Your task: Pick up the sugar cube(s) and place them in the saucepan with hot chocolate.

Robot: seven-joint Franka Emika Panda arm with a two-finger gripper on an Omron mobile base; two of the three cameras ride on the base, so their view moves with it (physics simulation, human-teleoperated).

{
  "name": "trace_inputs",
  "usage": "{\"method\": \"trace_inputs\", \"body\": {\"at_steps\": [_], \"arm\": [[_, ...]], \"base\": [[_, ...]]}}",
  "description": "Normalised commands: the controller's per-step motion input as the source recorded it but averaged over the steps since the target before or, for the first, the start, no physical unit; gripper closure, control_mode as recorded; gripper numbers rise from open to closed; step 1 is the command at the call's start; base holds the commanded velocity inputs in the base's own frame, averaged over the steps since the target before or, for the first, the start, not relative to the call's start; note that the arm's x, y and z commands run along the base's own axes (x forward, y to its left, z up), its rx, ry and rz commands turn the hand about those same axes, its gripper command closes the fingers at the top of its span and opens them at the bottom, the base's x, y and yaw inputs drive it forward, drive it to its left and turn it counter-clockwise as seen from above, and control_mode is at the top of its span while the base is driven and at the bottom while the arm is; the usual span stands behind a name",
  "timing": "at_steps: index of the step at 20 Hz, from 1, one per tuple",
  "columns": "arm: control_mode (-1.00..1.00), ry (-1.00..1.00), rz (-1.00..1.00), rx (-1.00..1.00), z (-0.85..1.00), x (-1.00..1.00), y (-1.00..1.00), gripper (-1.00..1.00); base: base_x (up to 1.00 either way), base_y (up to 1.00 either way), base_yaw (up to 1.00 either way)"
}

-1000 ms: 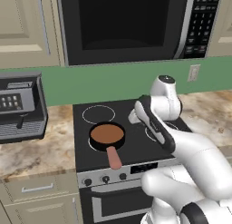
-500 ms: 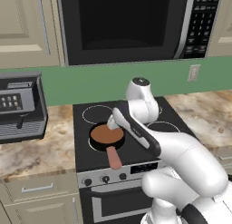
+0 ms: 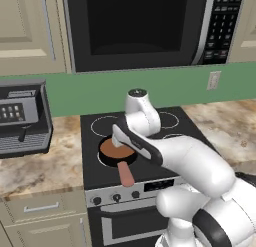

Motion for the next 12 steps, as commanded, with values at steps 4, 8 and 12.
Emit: {"method": "trace_inputs", "body": {"at_steps": [4, 8, 12], "arm": [[-1.0, 0.04, 0.0, -0.01, 0.0, 0.35, 0.01, 1.0], [-1.0, 0.01, 0.01, 0.0, -0.01, 0.3, 0.24, 1.0], [-1.0, 0.0, 0.0, 0.0, -0.09, 0.32, 0.05, 1.0]], "base": [[0.0, 0.0, 0.0], [0.0, 0.0, 0.0], [0.0, 0.0, 0.0]]}}
